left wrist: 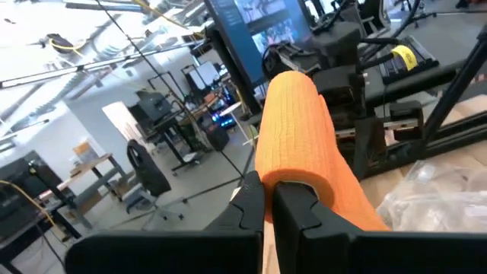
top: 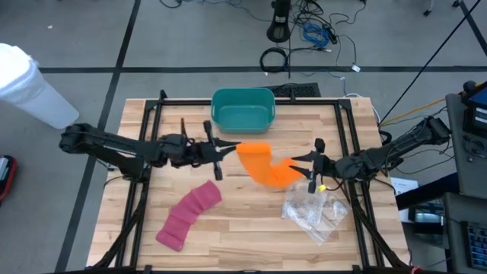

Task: Roll bandage
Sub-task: Roll the orange bandage

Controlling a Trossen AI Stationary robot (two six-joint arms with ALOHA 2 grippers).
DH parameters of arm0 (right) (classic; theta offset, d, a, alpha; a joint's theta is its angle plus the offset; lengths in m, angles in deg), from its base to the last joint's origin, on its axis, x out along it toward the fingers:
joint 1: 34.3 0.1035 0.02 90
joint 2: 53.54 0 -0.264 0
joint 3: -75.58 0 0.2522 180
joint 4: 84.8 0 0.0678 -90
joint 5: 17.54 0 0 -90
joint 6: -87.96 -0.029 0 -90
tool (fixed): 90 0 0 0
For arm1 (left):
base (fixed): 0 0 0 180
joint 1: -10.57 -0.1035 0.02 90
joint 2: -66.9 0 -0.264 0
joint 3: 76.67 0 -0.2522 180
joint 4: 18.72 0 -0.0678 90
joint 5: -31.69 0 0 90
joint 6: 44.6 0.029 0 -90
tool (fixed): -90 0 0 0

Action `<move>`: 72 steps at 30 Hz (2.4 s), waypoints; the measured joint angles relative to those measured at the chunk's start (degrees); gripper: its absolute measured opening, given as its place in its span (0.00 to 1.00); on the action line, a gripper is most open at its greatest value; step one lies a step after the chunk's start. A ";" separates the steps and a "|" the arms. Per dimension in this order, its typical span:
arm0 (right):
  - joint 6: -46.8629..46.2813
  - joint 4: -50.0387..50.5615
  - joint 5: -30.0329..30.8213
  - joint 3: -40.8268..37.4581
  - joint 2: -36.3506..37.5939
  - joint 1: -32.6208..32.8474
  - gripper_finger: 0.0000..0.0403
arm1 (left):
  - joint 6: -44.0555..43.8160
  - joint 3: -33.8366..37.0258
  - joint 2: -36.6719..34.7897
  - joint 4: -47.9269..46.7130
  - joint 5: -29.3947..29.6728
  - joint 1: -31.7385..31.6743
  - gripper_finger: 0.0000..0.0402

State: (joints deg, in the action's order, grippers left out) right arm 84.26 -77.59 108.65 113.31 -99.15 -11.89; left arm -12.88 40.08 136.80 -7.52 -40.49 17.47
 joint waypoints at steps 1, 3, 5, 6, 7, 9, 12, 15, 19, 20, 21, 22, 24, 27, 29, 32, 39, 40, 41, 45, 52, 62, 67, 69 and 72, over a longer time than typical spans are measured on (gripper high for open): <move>0.02 -0.56 0.00 0.00 -0.17 0.00 0.29 | -0.69 0.00 -1.21 -1.12 0.00 0.00 0.01; -0.74 -0.88 -0.22 0.00 -0.18 0.00 0.29 | -3.72 -0.09 -3.01 -2.91 -0.53 -0.37 0.01; -2.08 -0.88 -0.34 0.00 -0.16 0.03 0.29 | -6.98 -0.17 -4.13 -5.66 -2.53 -0.96 0.01; -2.73 -0.71 -0.45 0.00 -0.19 0.20 0.29 | -8.10 -0.17 -4.15 -6.67 -3.30 -1.25 0.01; -3.07 -0.59 -0.56 0.00 -0.31 0.50 0.29 | -8.64 -0.17 -3.82 -7.18 -3.92 -1.49 0.01; -3.19 -1.64 -2.13 0.00 -1.03 1.20 0.29 | -8.54 -0.17 -2.48 -7.42 -4.11 -1.68 0.01; -3.17 -4.62 -3.92 -0.02 -2.32 2.56 0.29 | -8.50 -0.14 0.45 -4.91 -4.20 -2.22 0.01; -1.08 -1.92 -5.78 -0.02 -3.08 3.51 0.29 | -9.31 1.18 4.24 0.84 -5.38 -2.99 0.01; -3.97 7.14 -5.66 -0.02 -4.59 3.41 0.29 | -10.29 1.88 9.22 7.08 -6.49 -4.55 0.01; -6.22 8.82 -4.25 -0.04 -5.20 3.17 0.29 | -10.45 1.86 10.01 8.06 -7.49 -5.03 0.01; -8.62 9.84 -2.30 -0.06 -5.95 2.91 0.29 | -10.57 1.81 10.59 8.20 -8.56 -5.50 0.01; -11.24 10.16 -0.16 -0.07 -6.68 2.71 0.29 | -11.12 1.81 11.17 8.16 -9.44 -5.90 0.01; -14.43 10.77 2.93 -0.07 -8.06 3.02 0.29 | -12.57 1.84 12.22 7.84 -9.99 -6.71 0.01; -14.13 9.27 6.64 -0.07 -10.25 5.67 0.29 | -13.48 1.85 13.32 8.91 -10.54 -8.25 0.01; -12.32 8.11 12.87 -0.07 -11.49 7.81 0.29 | -14.00 2.40 14.04 10.87 -12.59 -9.49 0.01; -10.34 9.35 21.95 -0.07 -13.53 9.95 0.29 | -16.85 4.78 14.39 15.03 -16.68 -11.11 0.01; -9.76 8.06 21.40 -0.07 -19.02 7.95 0.30 | -15.18 9.18 14.35 24.00 -19.00 -10.48 0.01; -8.65 5.77 20.23 -0.07 -19.63 7.33 0.32 | -14.62 9.16 14.32 24.12 -19.60 -10.30 0.01; -7.07 3.37 18.95 -0.07 -20.17 6.71 0.33 | -13.81 9.16 14.32 23.96 -19.82 -10.08 0.01; 2.58 -9.19 13.42 -0.07 -21.16 4.68 0.42 | -6.69 9.16 14.35 21.47 -20.81 -8.63 0.01; 7.21 -24.43 5.59 -0.07 -21.15 0.58 0.60 | 3.10 9.16 14.35 21.18 -20.20 -6.19 0.01; 2.65 -35.02 -7.53 -0.07 -29.32 -3.90 0.67 | 6.57 9.11 14.32 23.88 -9.08 -4.24 0.01; 3.10 -39.89 -7.95 -0.07 -34.13 -5.46 0.54 | 8.07 9.05 14.30 24.04 -5.14 -3.74 0.01; 1.70 -39.40 -8.07 -0.07 -34.97 -5.64 0.48 | 8.09 9.05 14.30 23.83 -3.27 -3.74 0.01; -0.45 -37.03 -8.76 -0.07 -35.32 -5.60 0.41 | 8.07 9.05 14.30 23.55 -1.85 -3.67 0.01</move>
State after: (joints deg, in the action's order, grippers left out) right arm 83.80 -114.62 99.89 113.24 -134.46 -17.48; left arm -4.81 49.13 151.10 16.03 -42.34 13.80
